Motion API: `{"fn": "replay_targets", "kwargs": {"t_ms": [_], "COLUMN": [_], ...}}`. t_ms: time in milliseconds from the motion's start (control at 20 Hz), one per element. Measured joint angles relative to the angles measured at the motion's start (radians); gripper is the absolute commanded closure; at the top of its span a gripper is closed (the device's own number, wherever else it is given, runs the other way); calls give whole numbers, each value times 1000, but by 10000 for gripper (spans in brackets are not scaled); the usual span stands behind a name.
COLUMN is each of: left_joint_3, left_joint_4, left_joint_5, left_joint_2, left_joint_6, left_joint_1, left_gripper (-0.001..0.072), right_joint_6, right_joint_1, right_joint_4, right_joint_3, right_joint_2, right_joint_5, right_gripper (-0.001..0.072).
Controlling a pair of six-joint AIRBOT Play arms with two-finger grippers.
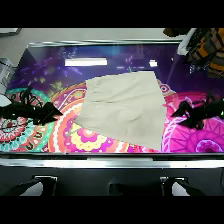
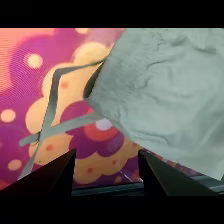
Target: Fold the clothes and pants, and hang the long-sleeved shirts on hangers.
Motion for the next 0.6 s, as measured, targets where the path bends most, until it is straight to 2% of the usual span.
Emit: {"fn": "replay_targets", "kwargs": {"t_ms": [200,300,450,600], "left_joint_3": [-107,-127,-143,-148], "left_joint_4": [-2,-3,-3,-3], "left_joint_5": [27,53,106,153], "left_joint_2": [53,63,65,53], "left_joint_6": [-30,-31,-9,3], "left_joint_1": [-24,-50,-95,-127], "left_gripper": [247,247,246,246], "right_joint_6": [103,122,82,15], "right_joint_1": [-1,0,-1,-1], "right_joint_4": [34,48,59,51], "right_joint_3": [-351,-493,-631,-688], "right_joint_2": [262,370,462,465], "right_joint_5": [-46,-83,-171,-241], "right_gripper": [215,215,215,214]}}
